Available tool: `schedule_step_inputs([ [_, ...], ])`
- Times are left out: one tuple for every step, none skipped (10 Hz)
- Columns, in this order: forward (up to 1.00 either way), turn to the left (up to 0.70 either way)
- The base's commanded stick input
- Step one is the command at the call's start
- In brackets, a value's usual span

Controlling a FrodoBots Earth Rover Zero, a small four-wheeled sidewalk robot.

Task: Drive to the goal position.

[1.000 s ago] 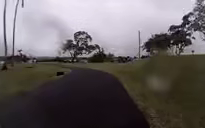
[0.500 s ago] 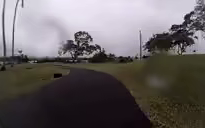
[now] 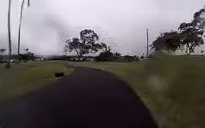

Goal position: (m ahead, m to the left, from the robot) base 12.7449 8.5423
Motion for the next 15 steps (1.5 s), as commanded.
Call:
schedule_step_inputs([
  [0.85,0.0],
  [0.85,0.0],
  [0.85,0.0],
  [0.85,0.0],
  [0.85,0.0],
  [0.85,0.0],
  [0.85,0.0],
  [0.85,0.0],
  [0.85,0.0],
  [0.85,0.0],
  [0.85,0.0],
  [0.85,0.0],
  [0.85,0.0],
  [0.85,0.0],
  [0.85,0.0],
])
